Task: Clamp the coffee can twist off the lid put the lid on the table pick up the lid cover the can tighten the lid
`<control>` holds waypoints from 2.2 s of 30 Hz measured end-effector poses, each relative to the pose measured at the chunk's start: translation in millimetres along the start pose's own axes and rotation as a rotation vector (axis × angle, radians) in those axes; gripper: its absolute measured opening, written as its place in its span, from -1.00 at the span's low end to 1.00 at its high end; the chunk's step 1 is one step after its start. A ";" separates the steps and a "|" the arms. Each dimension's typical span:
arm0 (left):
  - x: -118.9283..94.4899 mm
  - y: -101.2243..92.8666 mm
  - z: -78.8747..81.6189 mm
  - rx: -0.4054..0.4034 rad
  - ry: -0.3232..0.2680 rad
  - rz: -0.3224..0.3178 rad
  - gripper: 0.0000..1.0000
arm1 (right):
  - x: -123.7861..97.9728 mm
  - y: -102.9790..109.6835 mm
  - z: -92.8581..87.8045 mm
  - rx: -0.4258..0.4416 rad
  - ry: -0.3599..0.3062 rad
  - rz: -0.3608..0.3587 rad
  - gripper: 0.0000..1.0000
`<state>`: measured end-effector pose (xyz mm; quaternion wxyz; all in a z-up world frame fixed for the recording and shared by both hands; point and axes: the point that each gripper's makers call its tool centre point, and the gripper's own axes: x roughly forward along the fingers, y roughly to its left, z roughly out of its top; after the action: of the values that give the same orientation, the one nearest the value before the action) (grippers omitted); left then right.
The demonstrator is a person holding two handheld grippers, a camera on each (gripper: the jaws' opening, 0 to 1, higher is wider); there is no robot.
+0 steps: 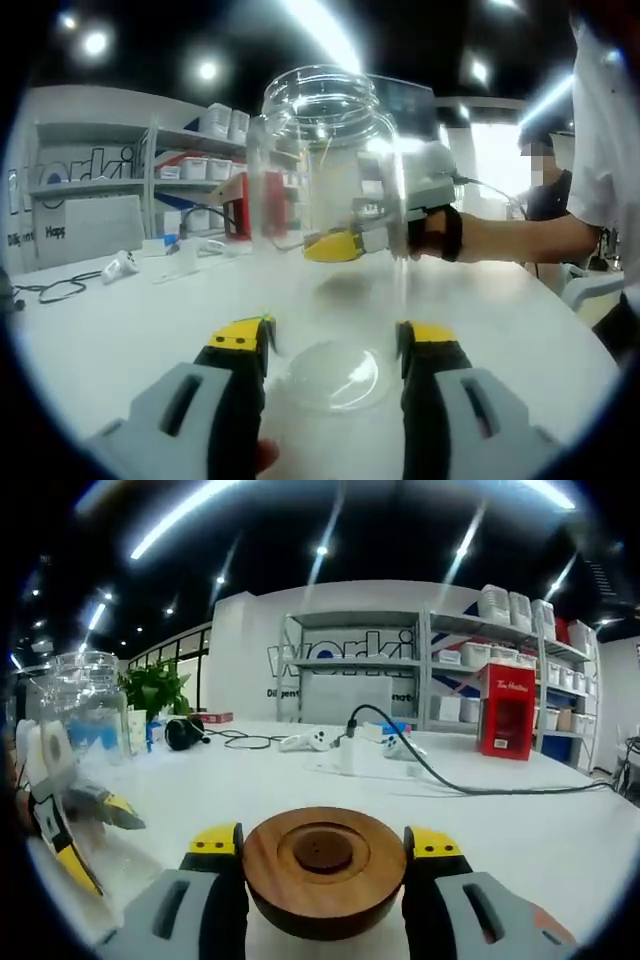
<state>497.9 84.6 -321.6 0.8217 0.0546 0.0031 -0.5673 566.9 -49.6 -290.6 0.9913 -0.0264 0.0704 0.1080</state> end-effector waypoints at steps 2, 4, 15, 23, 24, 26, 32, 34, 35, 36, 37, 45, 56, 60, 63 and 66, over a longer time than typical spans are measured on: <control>-0.1 0.4 -0.1 0.000 0.000 0.000 -0.12 | -0.6 2.8 4.0 -0.002 0.000 0.003 0.15; 0.0 0.4 -0.1 0.000 0.000 0.000 -0.12 | -2.1 4.4 7.4 -0.018 0.000 0.006 0.15; 0.0 -0.7 -0.4 0.003 0.003 -0.001 -0.12 | -6.6 -0.8 32.4 -0.020 -0.015 0.030 0.15; -0.3 -0.5 -0.9 -0.009 0.000 -0.009 -0.12 | -9.3 4.6 48.9 -0.023 -0.037 0.054 0.15; -0.4 -0.5 -0.9 -0.009 0.000 -0.009 -0.12 | -9.9 5.1 52.1 -0.021 -0.044 0.055 0.15; -0.5 -0.6 -1.0 -0.010 0.000 -0.008 -0.12 | -10.5 6.5 56.9 -0.024 -0.050 0.057 0.15; -0.8 -0.2 -1.1 -0.012 0.000 -0.009 -0.12 | -14.4 12.5 68.0 -0.020 -0.058 0.078 0.15; -0.8 -0.4 -1.0 -0.012 0.001 -0.009 -0.12 | -16.5 14.7 72.5 -0.020 -0.062 0.084 0.15; -0.8 -0.5 -1.0 -0.012 0.001 -0.009 -0.12 | -17.4 15.5 74.8 -0.019 -0.063 0.087 0.15; -0.8 -0.7 -0.9 -0.012 0.001 -0.009 -0.12 | -18.1 16.6 77.0 -0.016 -0.065 0.093 0.15; -0.8 -0.8 -0.8 -0.012 0.001 -0.009 -0.12 | -18.6 18.2 78.9 -0.013 -0.064 0.101 0.15; -0.4 -1.7 -0.7 -0.014 0.001 -0.010 -0.12 | -24.8 34.1 95.2 -0.013 -0.079 0.150 0.15; -0.1 -1.9 -0.9 -0.015 0.002 -0.010 -0.12 | -26.8 53.5 108.3 -0.014 -0.084 0.201 0.15; -0.1 -1.1 -1.3 -0.015 0.002 -0.009 -0.12 | -31.1 60.8 114.1 -0.007 -0.090 0.221 0.15; -0.1 -1.1 -1.4 -0.015 0.002 -0.010 -0.12 | -34.2 66.7 119.2 -0.011 -0.097 0.234 0.15; -0.2 -1.0 -1.4 -0.015 0.002 -0.010 -0.12 | -37.0 72.9 125.3 0.000 -0.107 0.256 0.15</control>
<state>497.0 84.5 -323.1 0.8193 0.0491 0.0082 -0.5712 532.1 22.2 -164.1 0.9718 -0.0115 0.0204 0.2346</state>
